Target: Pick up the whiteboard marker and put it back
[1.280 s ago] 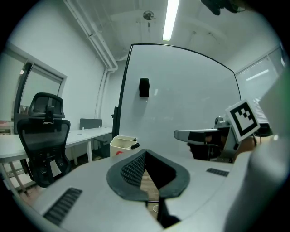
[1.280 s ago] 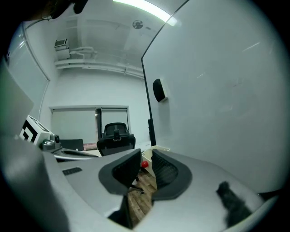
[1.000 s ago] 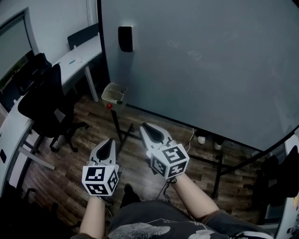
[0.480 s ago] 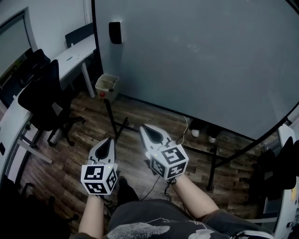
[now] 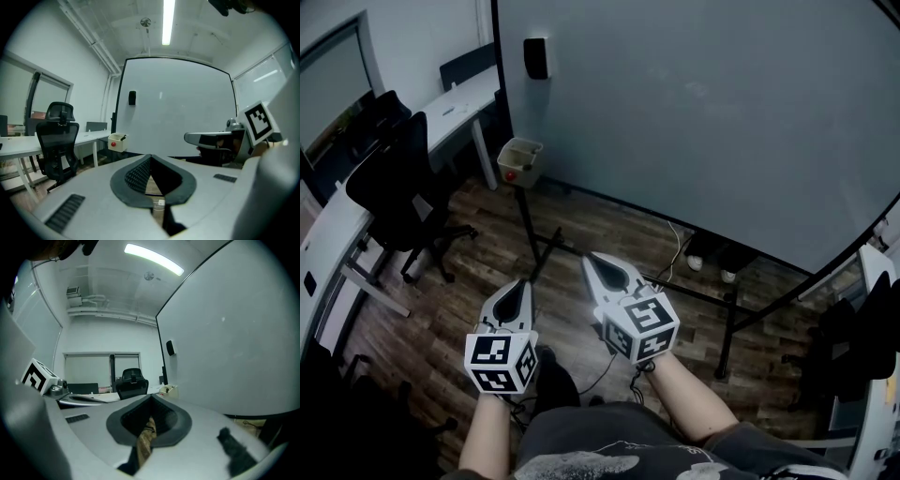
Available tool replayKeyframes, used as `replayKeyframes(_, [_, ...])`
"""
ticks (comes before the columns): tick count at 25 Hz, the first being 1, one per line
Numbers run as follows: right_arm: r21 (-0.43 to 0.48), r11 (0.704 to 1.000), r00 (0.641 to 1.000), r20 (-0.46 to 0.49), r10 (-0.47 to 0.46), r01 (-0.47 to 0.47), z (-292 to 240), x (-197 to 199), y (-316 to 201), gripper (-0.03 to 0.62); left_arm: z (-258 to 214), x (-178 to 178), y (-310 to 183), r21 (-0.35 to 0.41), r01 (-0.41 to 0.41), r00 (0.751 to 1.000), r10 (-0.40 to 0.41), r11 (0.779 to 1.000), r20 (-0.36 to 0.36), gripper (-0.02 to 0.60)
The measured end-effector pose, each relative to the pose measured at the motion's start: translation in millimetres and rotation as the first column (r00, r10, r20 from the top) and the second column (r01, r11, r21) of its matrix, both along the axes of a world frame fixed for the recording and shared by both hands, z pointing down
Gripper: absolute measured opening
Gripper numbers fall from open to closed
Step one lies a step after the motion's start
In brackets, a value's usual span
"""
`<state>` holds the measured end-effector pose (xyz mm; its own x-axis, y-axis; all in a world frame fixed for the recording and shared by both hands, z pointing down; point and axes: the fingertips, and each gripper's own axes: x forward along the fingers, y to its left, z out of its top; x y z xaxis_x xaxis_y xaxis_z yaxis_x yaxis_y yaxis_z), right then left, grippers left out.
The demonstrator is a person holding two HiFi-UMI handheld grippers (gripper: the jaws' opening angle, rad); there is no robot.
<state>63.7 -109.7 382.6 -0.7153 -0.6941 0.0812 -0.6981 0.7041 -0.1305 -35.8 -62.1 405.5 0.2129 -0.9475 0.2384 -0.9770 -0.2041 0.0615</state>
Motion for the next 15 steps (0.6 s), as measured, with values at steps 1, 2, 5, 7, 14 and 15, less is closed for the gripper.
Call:
replayKeyframes(1, [-0.009, 1.000, 1.000, 0.002, -0.002, 0.002, 2, 0, 2, 0.021, 0, 0, 3, -0.002, 0.003, 1.000, -0.003, 1.000, 0.000, 0.014])
replayKeyframes(2, [-0.015, 1.000, 1.000, 0.003, -0.003, 0.003, 3, 1, 4, 0.021, 0, 0, 6, -0.003, 0.006, 1.000, -0.006, 1.000, 0.000, 0.014])
replayKeyframes(5, [-0.023, 1.000, 1.000, 0.005, -0.002, 0.003, 4, 4, 9, 0.021, 0, 1, 12, -0.002, 0.014, 1.000, -0.014, 1.000, 0.000, 0.014])
replayKeyframes(7, [-0.025, 1.000, 1.000, 0.010, 0.000, 0.000, 3, 6, 11, 0.021, -1, 1, 15, 0.000, 0.017, 1.000, -0.017, 1.000, 0.001, 0.014])
replayKeyframes(14, [-0.022, 1.000, 1.000, 0.023, 0.012, -0.012, -1, 11, 14, 0.021, -3, 3, 22, 0.001, 0.020, 1.000, -0.020, 1.000, 0.003, 0.014])
replayKeyframes(15, [-0.022, 1.000, 1.000, 0.023, 0.013, -0.012, -1, 12, 14, 0.021, -3, 4, 22, 0.002, 0.019, 1.000, -0.019, 1.000, 0.004, 0.014])
